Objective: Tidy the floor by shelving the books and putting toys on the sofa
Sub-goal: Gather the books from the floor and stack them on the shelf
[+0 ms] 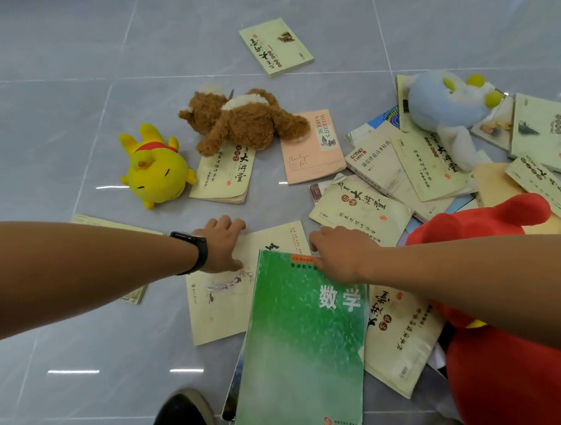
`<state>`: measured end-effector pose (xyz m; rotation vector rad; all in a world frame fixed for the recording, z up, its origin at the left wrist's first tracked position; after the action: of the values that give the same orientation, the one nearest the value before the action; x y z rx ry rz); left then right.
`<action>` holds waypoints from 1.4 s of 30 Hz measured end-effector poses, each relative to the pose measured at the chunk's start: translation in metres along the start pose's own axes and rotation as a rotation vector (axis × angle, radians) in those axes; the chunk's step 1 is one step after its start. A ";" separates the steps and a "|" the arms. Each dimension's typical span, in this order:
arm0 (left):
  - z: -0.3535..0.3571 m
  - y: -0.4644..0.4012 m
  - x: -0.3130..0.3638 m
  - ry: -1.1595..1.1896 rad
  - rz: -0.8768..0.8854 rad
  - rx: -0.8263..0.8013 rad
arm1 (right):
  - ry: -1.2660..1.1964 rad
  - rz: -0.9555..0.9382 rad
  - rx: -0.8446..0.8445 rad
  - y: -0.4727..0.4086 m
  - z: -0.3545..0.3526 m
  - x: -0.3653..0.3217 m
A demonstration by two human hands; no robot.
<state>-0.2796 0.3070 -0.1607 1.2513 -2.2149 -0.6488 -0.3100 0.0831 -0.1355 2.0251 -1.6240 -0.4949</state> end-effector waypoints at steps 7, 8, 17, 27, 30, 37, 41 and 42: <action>0.000 -0.008 -0.004 0.115 -0.038 -0.108 | 0.037 -0.024 -0.191 0.015 0.036 0.012; -0.001 -0.008 -0.003 0.075 -0.026 -0.110 | 0.047 -0.014 -0.227 0.015 0.038 0.016; 0.004 -0.007 -0.006 0.157 -0.077 -0.150 | -0.089 0.090 -0.363 0.015 0.050 0.024; 0.008 -0.007 -0.013 0.401 -0.157 -0.221 | -0.130 0.001 -0.448 0.005 0.034 0.047; 0.005 -0.007 -0.013 0.421 -0.144 -0.204 | -0.150 0.047 -0.414 -0.007 0.024 0.062; -0.012 0.007 0.011 0.743 -0.009 -0.465 | -0.138 0.111 -0.340 -0.019 0.023 0.071; -0.062 0.007 0.011 0.962 -0.036 -0.168 | -0.157 0.166 -0.289 -0.025 0.021 0.077; -0.074 0.007 0.007 0.999 -0.054 -0.076 | -0.184 0.195 -0.275 -0.025 0.019 0.080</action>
<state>-0.2397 0.2925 -0.0987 1.2166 -1.3136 -0.0570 -0.2827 0.0066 -0.1641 1.6425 -1.7308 -0.8030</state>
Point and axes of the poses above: each hand's wrist, its own y-axis away from the middle knuckle, its own z-axis out of the palm, x = y × z, the point moved 6 cm from there along -y, towards the middle knuckle, and after that the axes turned 12 degrees about z, right-handed, at the moved point
